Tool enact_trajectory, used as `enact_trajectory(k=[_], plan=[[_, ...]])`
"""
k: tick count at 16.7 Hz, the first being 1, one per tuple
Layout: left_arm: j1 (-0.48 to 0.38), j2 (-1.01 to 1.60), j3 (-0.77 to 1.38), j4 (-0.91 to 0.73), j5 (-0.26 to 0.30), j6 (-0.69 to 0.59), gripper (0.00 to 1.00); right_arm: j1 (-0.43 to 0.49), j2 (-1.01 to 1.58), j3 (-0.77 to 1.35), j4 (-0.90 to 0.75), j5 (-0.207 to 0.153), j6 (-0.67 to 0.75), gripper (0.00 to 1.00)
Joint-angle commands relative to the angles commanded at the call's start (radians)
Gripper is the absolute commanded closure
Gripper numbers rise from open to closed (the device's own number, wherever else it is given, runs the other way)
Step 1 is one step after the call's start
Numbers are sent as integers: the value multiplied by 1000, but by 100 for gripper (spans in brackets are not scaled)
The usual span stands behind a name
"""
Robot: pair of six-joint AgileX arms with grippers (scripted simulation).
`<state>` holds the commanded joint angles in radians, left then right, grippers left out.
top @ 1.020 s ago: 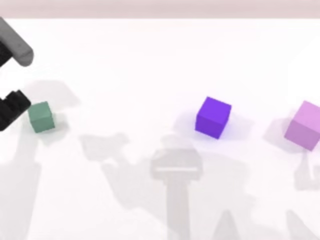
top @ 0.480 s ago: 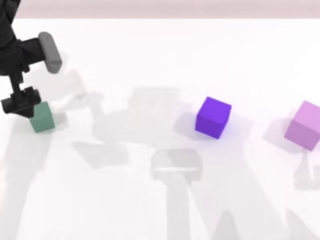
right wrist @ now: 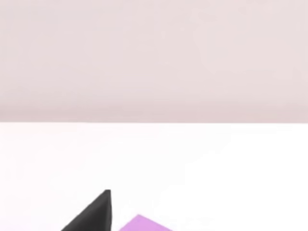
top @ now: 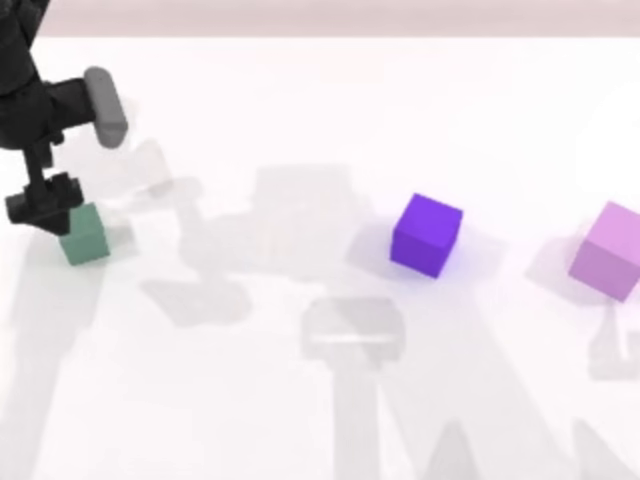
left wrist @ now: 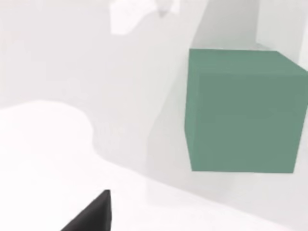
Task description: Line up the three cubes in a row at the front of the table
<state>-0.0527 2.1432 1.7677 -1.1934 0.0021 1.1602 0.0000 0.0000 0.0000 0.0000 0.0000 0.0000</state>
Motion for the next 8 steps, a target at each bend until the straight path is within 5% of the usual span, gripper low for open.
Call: enact_trajectory(k=[8], plan=[[-4, 81, -160, 250, 1, 3, 0, 0, 0, 0, 0, 0, 0, 0]])
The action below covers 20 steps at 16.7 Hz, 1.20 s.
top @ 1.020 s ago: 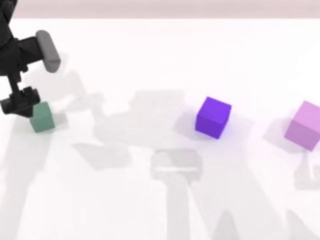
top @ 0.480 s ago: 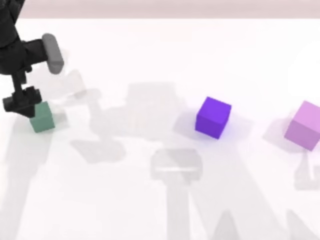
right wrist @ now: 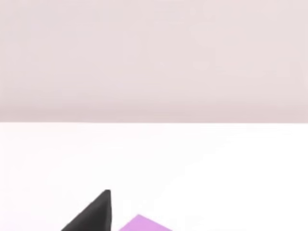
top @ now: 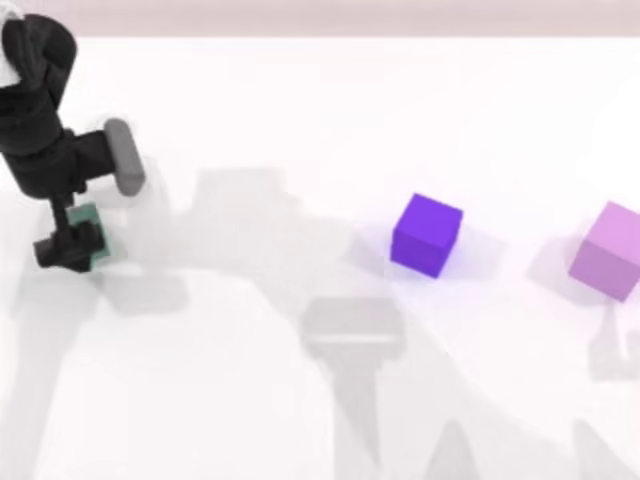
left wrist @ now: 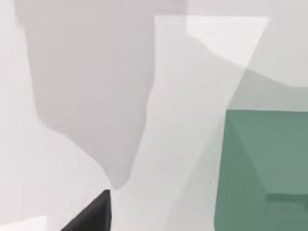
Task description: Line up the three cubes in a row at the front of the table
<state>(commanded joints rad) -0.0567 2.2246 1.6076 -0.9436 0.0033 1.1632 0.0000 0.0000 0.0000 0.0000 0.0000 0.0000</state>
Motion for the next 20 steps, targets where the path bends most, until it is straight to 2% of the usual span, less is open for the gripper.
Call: enact_trajectory(k=[6, 19, 20], plan=[[0, 24, -40, 54, 0, 1, 0, 0, 0, 0, 0, 0, 0, 0], [0, 24, -40, 54, 0, 1, 98, 0, 0, 0, 0, 0, 0, 0], [0, 24, -40, 54, 0, 1, 100, 0, 0, 0, 0, 0, 0, 0]])
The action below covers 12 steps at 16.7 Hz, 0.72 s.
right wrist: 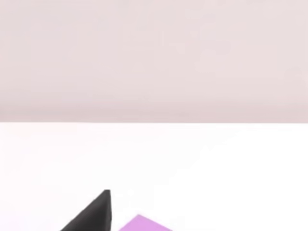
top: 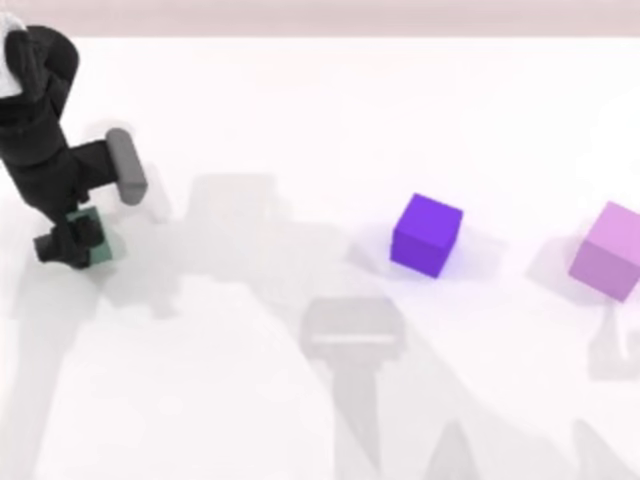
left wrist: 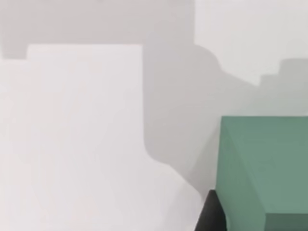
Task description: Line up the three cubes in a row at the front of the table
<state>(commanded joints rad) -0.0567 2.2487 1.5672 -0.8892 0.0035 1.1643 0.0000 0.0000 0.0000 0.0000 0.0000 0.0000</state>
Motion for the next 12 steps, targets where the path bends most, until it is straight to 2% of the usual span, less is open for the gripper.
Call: enact_trajectory(k=[7, 12], plan=[[0, 0, 0, 0, 0, 0, 100, 0, 0, 0, 0, 0, 0, 0], [5, -58, 52, -104, 10, -14, 100, 0, 0, 0, 0, 0, 0, 0]])
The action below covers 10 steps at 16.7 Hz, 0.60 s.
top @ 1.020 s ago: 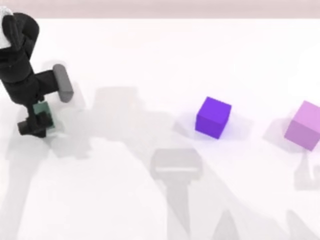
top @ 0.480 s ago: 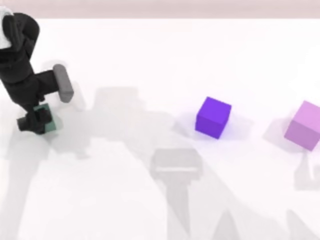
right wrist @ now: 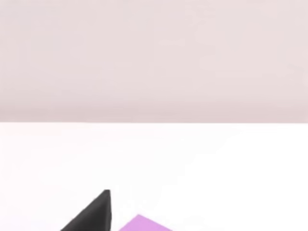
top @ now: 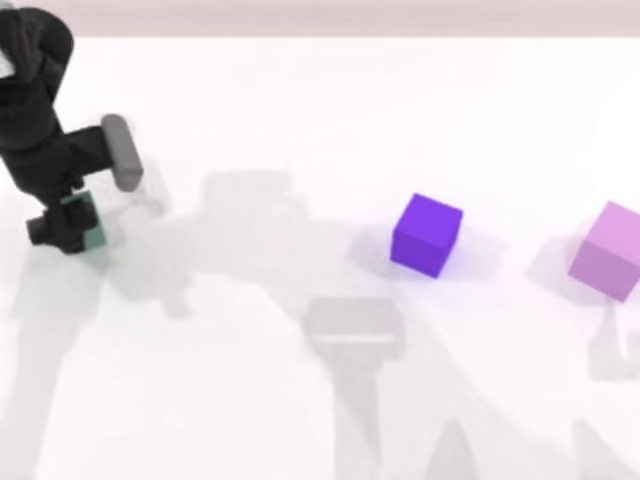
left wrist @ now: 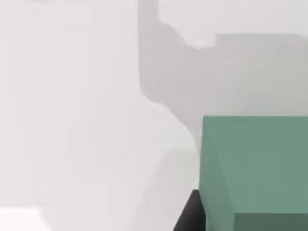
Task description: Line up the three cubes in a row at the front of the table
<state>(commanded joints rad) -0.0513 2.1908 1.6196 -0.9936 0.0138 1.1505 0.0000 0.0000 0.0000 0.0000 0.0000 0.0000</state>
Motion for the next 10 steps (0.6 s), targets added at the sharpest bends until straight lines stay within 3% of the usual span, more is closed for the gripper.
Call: enact_trajectory(k=[5, 10], plan=[[12, -52, 102, -160, -1, -3, 100, 0, 0, 0, 0, 0, 0, 0], [6, -54, 109, -168, -2, -3, 100, 0, 0, 0, 0, 0, 0, 0]])
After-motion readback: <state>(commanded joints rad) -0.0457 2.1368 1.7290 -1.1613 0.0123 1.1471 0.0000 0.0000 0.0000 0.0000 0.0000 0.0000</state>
